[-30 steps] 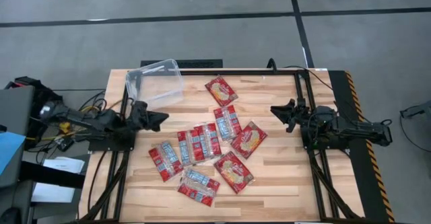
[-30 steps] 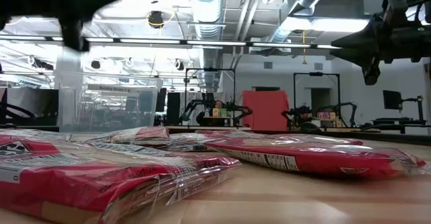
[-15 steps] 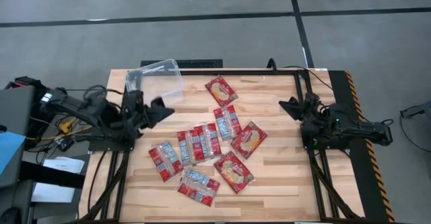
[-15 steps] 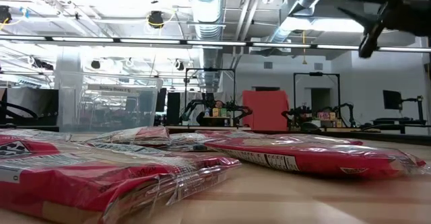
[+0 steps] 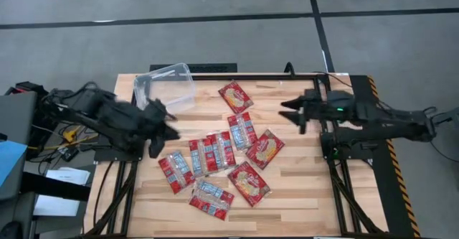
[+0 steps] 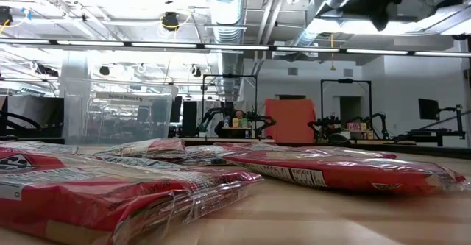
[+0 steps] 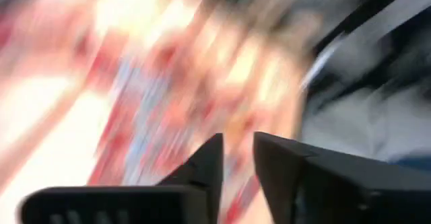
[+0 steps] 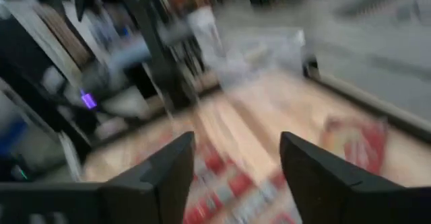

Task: Sort popcorn bags into baskets
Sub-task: Put the red popcorn bag into the transparent bin

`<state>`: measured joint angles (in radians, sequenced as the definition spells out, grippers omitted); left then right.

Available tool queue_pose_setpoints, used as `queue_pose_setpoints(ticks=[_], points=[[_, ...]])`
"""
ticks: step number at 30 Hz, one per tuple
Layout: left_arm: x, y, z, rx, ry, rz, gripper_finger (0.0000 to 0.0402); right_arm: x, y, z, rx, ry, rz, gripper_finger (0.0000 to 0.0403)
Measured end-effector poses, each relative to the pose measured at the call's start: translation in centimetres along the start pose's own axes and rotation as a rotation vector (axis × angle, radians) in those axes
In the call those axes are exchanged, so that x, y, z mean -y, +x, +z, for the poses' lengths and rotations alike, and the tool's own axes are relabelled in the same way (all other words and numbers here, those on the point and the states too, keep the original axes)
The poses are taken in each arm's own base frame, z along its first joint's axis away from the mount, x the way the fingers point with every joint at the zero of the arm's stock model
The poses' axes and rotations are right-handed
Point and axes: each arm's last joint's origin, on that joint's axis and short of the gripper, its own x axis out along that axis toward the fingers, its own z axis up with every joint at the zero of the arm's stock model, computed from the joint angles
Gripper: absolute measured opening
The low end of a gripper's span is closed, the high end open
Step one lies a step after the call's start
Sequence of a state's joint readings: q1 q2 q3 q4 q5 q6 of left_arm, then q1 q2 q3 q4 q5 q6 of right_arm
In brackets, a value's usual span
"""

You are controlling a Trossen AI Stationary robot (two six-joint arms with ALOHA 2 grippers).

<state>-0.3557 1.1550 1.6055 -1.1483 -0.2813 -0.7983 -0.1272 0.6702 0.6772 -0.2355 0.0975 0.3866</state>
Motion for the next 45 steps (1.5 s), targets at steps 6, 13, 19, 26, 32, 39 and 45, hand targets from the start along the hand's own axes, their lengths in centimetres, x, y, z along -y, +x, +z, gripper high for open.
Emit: queue_pose_setpoints(ticks=[6,13,19,26,32,39,45], points=[[-2.3,2.2,-5.5,-0.385,-0.195,0.358,0.0179,-0.4,6.2,-1.1,-0.232,-0.009,-0.040,0.0281],[-2.8,4.5,-11.6,-0.327,-0.548,0.454,0.0241,0.1,11.9,-4.0,-0.353,-0.001,-0.069,0.0281],[-2.7,7.7,-18.7,-0.275,-0.822,0.432,0.0255,0.7,14.7,-6.0,-0.391,0.026,-0.089,0.0281],[-4.0,12.3,-24.0,-0.271,-0.875,0.457,0.0256,0.8,16.0,-6.2,-0.334,0.034,-0.071,0.0281],[-4.0,16.6,-26.2,-0.224,-0.884,0.476,0.0256,1.6,16.3,-5.3,-0.276,0.079,-0.089,0.0281],[-3.6,18.2,-27.8,-0.196,-0.853,0.473,0.0256,2.1,16.5,-4.0,-0.239,0.086,-0.103,0.0281],[-4.2,18.2,-27.1,-0.098,-0.831,0.483,0.0252,1.9,16.6,-3.8,-0.212,0.087,-0.090,0.0281]])
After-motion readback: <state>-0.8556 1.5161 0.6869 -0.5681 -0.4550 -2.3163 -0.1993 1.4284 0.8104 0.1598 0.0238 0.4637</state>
